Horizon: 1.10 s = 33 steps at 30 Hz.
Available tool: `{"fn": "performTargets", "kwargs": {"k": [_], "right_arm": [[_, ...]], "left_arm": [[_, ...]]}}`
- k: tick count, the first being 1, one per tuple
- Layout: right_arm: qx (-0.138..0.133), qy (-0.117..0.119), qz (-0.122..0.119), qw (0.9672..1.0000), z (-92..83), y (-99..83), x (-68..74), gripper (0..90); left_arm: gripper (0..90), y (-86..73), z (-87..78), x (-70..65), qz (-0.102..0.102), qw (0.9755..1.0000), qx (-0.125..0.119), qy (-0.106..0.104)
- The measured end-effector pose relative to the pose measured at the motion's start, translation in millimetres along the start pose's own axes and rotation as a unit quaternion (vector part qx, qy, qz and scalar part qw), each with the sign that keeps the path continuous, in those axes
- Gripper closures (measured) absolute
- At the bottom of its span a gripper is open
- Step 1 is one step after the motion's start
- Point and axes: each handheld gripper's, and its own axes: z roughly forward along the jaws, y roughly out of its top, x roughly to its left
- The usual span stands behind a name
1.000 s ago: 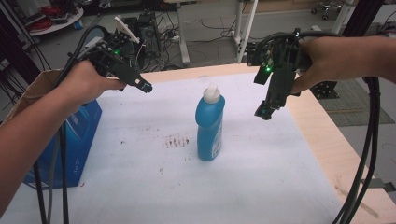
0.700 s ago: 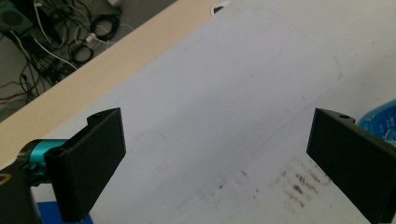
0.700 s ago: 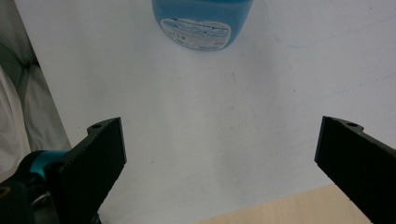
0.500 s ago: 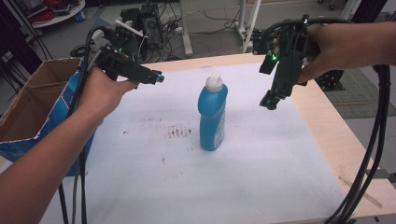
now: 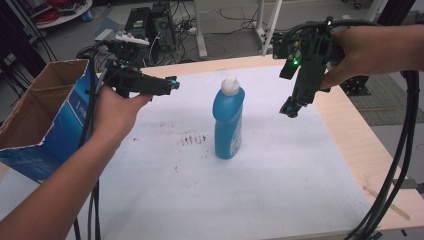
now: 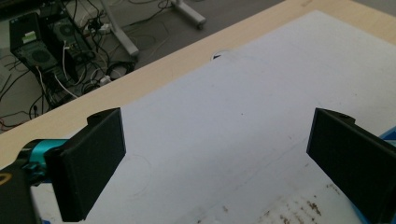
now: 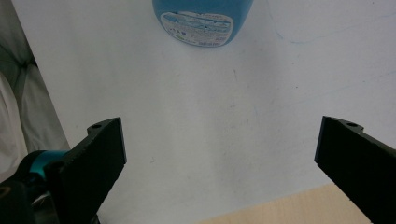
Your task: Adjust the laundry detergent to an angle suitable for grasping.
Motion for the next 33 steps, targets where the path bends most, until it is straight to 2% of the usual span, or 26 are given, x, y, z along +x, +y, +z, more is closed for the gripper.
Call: {"fn": "performTargets", "kwargs": {"k": [7,14,17,21,27,30,33], "right_arm": [[0.002,-0.002,-0.002,1.0,1.8,-0.6,-0.6,1.3],[0.007,-0.002,0.0,1.0,5.2,-2.4,-0.6,1.3],[0.007,-0.003,-0.002,1.0,6.1,-2.8,-0.5,1.3],[0.008,-0.002,-0.001,1.0,5.5,-2.9,-0.4,1.3],[0.007,-0.002,-0.002,1.0,6.0,-2.8,0.0,1.3],[0.01,-0.002,-0.002,0.9999,6.2,-2.8,0.2,1.3],[0.01,-0.002,-0.002,0.9999,6.6,-3.3,0.0,1.3]], "left_arm": [[4.5,-13.0,-5.1,-8.1,-0.021,0.999,-0.039,-0.002],[4.4,-27.4,-8.3,-21.6,-0.035,0.9979,-0.054,-0.005],[4.4,-34.0,-10.0,-28.2,-0.053,0.9964,-0.064,-0.017],[4.5,-40.8,-13.9,-37.2,-0.048,0.996,-0.073,-0.016],[4.4,-51.3,-20.4,-52.1,-0.052,0.9946,-0.085,-0.028],[4.4,-56.9,-23.9,-60.6,-0.045,0.9947,-0.087,-0.031],[4.4,-62.3,-27.6,-67.4,-0.047,0.9941,-0.091,-0.036]]}}
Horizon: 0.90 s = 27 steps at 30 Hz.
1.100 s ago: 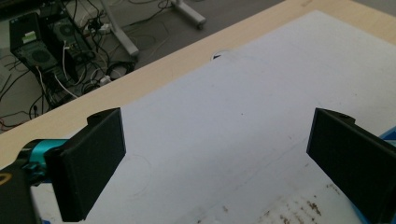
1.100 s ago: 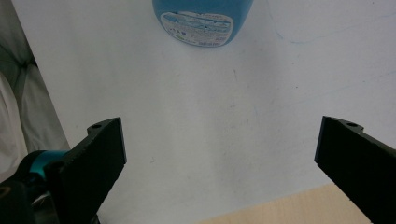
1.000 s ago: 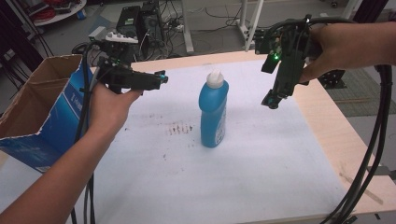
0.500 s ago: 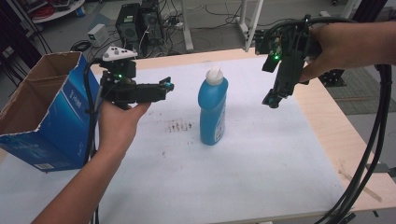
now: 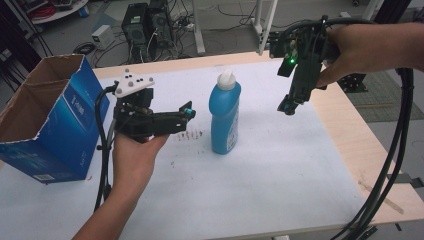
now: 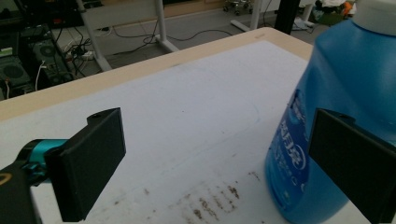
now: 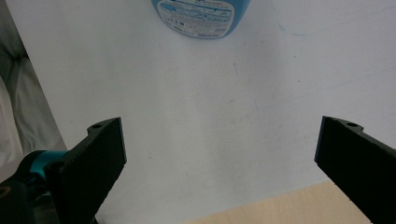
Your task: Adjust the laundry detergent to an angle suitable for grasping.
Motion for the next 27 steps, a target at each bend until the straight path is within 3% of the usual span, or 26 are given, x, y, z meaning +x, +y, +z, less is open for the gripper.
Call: {"fn": "performTargets", "kwargs": {"k": [4,13,20,27], "right_arm": [[-0.001,-0.001,0.0,1.0,0.4,-0.5,-0.9,1.3],[0.001,-0.002,0.001,1.0,1.0,-1.1,-0.1,1.4],[0.003,-0.001,0.001,1.0,1.3,-0.2,0.9,1.3],[0.004,-0.002,-0.002,1.0,2.0,-1.1,0.4,1.3]], "left_arm": [[4.4,-6.8,-3.7,-9.1,-0.009,1.0,0.001,-0.002],[4.4,-18.9,-5.6,-31.7,-0.005,0.9999,0.002,-0.011],[4.4,-23.3,1.8,-51.3,-0.007,0.9996,0.005,-0.028],[4.4,-25.2,10.9,-61.1,-0.013,0.999,0.008,-0.042]]}}
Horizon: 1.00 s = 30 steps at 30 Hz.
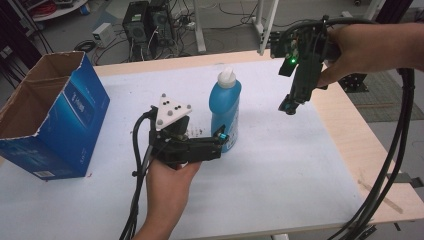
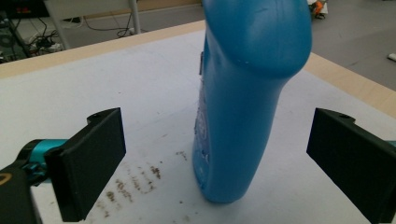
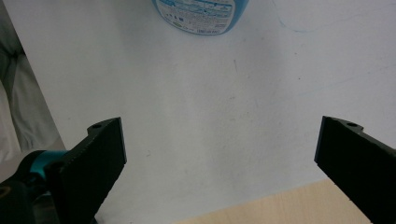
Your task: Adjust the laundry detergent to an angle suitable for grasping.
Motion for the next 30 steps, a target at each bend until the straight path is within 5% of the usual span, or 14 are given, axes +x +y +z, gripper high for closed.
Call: {"fn": "performTargets", "kwargs": {"k": [30], "right_arm": [[0.001,0.005,0.001,1.0,5.4,-0.6,-4.3,1.4]], "left_arm": [[5.0,-3.3,50.0,-7.5,0.001,1.0,-0.001,0.001]]}}
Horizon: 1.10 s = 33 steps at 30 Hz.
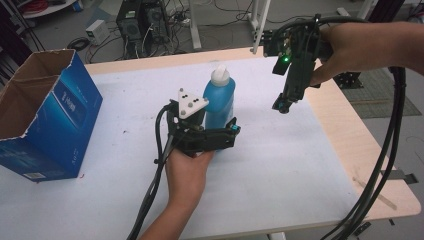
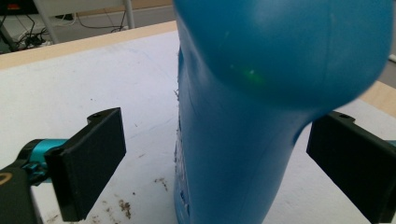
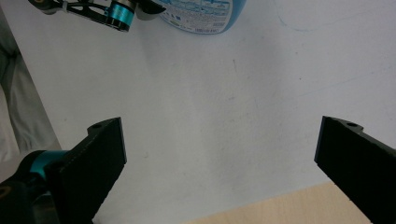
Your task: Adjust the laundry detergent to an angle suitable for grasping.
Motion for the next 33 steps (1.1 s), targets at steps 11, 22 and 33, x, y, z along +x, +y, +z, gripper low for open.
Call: {"fn": "performTargets", "kwargs": {"k": [11,22,33], "right_arm": [[0.0,0.001,0.001,1.0,0.9,-0.2,-1.3,1.4],[-0.001,0.001,0.003,1.0,1.1,-1.4,-2.0,1.4],[-0.003,0.003,0.0,1.0,3.0,-0.1,-1.8,1.4]], "left_arm": [[10.1,9.9,4.9,-2.8,0.007,0.9999,0.008,-0.001],[18.7,13.9,6.6,-3.5,0.009,0.9999,0.013,0.0],[29.4,17.7,6.6,-3.9,0.013,0.9997,0.021,-0.002]]}}
